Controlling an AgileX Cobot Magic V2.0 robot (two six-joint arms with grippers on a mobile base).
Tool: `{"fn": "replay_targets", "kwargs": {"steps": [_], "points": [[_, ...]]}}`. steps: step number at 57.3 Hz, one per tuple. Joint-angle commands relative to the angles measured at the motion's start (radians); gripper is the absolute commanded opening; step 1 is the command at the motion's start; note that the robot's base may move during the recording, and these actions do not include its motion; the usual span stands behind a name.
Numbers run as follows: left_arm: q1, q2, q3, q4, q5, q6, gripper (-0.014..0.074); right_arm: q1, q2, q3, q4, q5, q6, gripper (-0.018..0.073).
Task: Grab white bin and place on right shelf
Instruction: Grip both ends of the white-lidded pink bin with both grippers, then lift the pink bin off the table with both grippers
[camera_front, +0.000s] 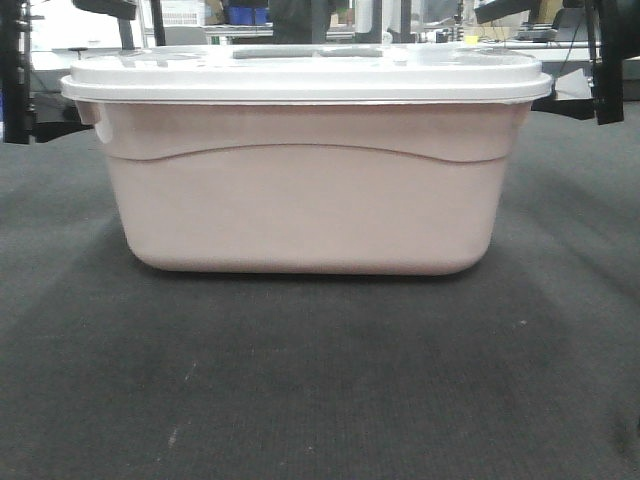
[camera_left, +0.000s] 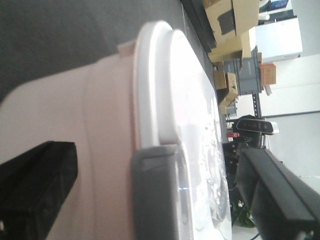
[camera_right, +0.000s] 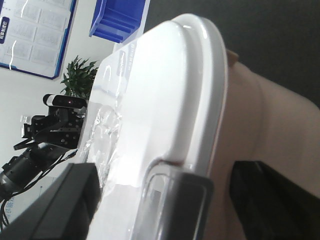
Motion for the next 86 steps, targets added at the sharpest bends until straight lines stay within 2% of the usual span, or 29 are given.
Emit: {"fn": "replay_targets", "kwargs": {"steps": [1, 5, 13, 21, 26, 29, 41, 44, 54, 61, 70, 86], "points": [[-0.021, -0.051, -0.029, -0.082, 0.165, -0.002, 0.0545, 0.014, -0.051, -0.032, 0.086, 0.154, -0.017, 0.0592], [-0.031, -0.051, -0.029, -0.082, 0.165, -0.002, 0.0545, 0.025, -0.051, -0.032, 0.086, 0.154, -0.017, 0.054], [-0.042, -0.051, -0.029, -0.082, 0.165, -0.006, 0.0536, 0.037, -0.051, -0.032, 0.086, 0.15, -0.017, 0.0371], [-0.051, -0.051, -0.029, -0.082, 0.165, -0.007, 0.0442, 0.038, -0.051, -0.032, 0.086, 0.151, -0.017, 0.0187], [-0.053, -0.051, -0.029, -0.083, 0.165, -0.007, 0.0322, 0.038, -0.051, -0.032, 0.086, 0.151, -0.017, 0.0095], [-0.053, -0.051, -0.029, -0.086, 0.165, -0.008, 0.022, 0.038, -0.051, -0.032, 0.086, 0.152, -0.017, 0.0056], [-0.053, -0.056, -0.031, -0.098, 0.165, -0.008, -0.0138, 0.038, -0.051, -0.032, 0.087, 0.153, -0.017, 0.006], [-0.054, -0.061, -0.035, -0.104, 0.165, -0.012, -0.0114, 0.038, -0.051, -0.033, 0.089, 0.153, -0.017, 0.006], [-0.072, -0.086, -0.075, -0.118, 0.165, -0.054, -0.0116, 0.039, -0.067, -0.033, 0.115, 0.153, -0.017, 0.006], [-0.097, -0.111, -0.122, -0.118, 0.165, -0.073, -0.0116, 0.04, -0.097, -0.033, 0.159, 0.153, -0.017, 0.006], [-0.13, -0.13, -0.167, -0.12, 0.165, -0.134, -0.0116, 0.059, -0.141, -0.033, 0.224, 0.154, -0.006, 0.006], [-0.169, -0.192, -0.21, -0.138, 0.165, -0.14, -0.0116, 0.094, -0.238, -0.038, 0.319, 0.154, 0.001, 0.006]]}}
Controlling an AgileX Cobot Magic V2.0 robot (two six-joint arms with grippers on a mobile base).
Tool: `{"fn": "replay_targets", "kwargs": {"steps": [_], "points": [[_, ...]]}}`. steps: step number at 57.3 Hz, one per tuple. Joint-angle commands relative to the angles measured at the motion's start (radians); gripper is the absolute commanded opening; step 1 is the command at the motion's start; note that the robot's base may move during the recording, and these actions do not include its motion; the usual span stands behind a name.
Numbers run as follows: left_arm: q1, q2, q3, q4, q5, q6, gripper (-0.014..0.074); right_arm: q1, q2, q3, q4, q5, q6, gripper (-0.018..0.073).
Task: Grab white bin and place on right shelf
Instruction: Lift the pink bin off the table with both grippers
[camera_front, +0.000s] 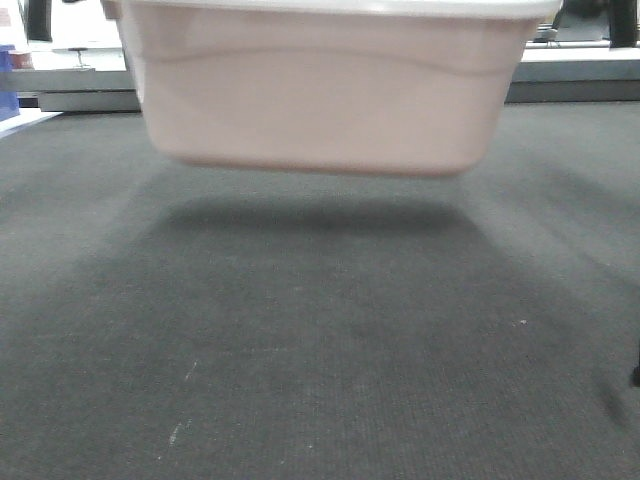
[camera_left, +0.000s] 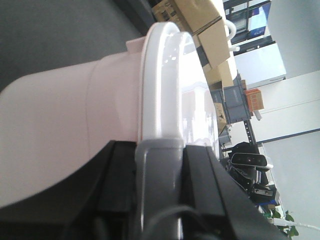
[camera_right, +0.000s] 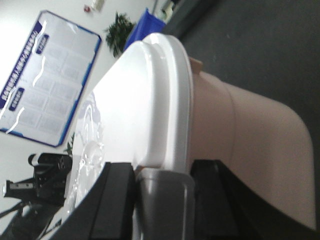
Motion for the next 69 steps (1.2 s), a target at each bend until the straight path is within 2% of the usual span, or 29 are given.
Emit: {"fn": "replay_targets", "kwargs": {"steps": [1, 27, 69], "points": [[-0.075, -0.093, -0.045, -0.092, 0.317, -0.007, -0.0116, 0.063, -0.103, -0.038, 0.131, 0.346, -0.003, 0.006], [-0.075, -0.203, -0.049, -0.183, 0.317, -0.007, -0.0116, 0.064, -0.196, -0.039, 0.204, 0.346, -0.003, 0.006], [-0.075, -0.232, -0.049, -0.178, 0.317, -0.007, -0.0116, 0.064, -0.23, -0.039, 0.22, 0.346, -0.003, 0.006]]}}
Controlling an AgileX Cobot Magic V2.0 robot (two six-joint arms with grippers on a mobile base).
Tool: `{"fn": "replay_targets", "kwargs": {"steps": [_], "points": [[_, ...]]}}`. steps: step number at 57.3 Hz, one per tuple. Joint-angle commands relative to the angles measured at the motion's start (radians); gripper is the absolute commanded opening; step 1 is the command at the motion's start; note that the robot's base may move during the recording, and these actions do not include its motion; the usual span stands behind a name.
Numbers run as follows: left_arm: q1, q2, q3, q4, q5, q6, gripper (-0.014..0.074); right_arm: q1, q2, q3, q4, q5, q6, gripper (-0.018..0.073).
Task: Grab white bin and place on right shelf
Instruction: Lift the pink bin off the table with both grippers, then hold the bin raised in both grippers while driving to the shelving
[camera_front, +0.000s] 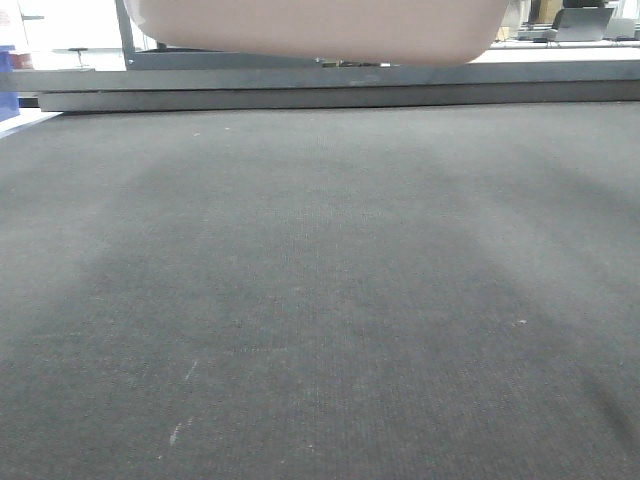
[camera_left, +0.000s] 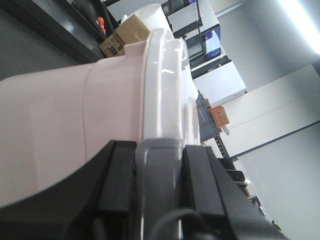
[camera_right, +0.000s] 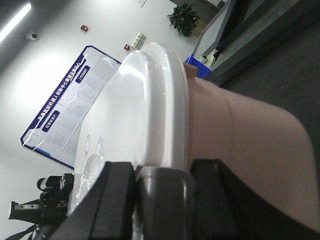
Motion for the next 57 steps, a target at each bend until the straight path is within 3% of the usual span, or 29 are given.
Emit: {"fn": "replay_targets", "kwargs": {"steps": [1, 38, 57], "points": [[-0.069, -0.069, -0.037, -0.083, 0.338, -0.001, -0.0116, 0.06, -0.078, -0.039, 0.115, 0.368, -0.003, 0.006], [-0.069, -0.116, -0.037, -0.068, 0.338, -0.001, -0.0116, 0.06, -0.158, -0.039, 0.112, 0.366, -0.003, 0.006], [-0.069, -0.116, -0.037, -0.068, 0.326, -0.001, -0.0116, 0.06, -0.158, -0.039, 0.112, 0.229, -0.003, 0.006]]}}
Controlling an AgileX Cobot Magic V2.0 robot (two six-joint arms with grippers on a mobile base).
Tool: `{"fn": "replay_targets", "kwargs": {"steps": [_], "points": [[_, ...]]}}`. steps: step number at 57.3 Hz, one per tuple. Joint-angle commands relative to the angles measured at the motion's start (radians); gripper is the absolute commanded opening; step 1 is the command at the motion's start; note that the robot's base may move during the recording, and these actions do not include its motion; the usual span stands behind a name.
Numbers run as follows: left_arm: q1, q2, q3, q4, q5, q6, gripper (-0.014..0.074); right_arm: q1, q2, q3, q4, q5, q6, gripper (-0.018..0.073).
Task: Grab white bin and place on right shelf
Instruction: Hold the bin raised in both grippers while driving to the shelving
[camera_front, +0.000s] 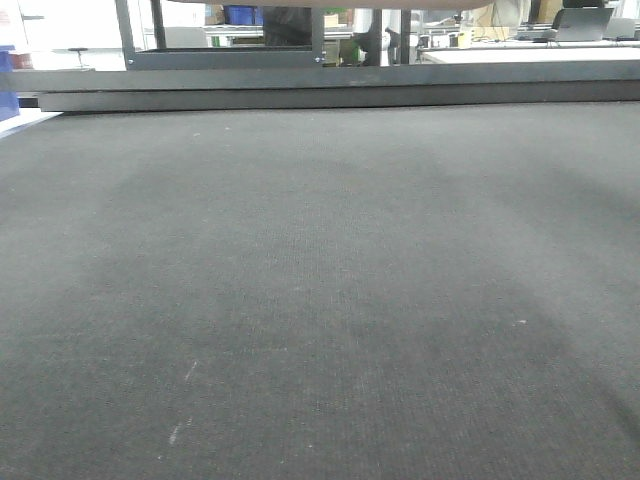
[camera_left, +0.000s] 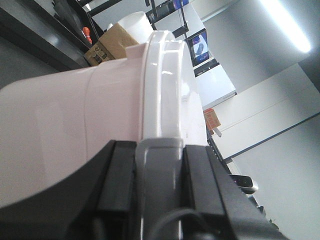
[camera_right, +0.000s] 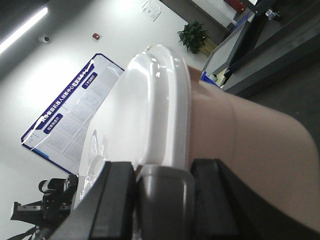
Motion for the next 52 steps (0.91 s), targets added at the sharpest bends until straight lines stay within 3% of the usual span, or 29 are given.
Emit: {"fn": "replay_targets", "kwargs": {"steps": [1, 26, 52], "points": [[-0.069, -0.054, -0.037, -0.053, 0.328, 0.001, -0.0116, 0.06, -0.055, -0.039, 0.111, 0.248, -0.003, 0.006], [-0.069, -0.054, -0.037, -0.053, 0.328, 0.001, -0.0116, 0.06, -0.055, -0.039, 0.111, 0.07, -0.003, 0.006], [-0.069, -0.054, -0.037, -0.053, 0.328, 0.001, -0.0116, 0.06, -0.052, -0.039, 0.111, -0.03, -0.003, 0.006]]}}
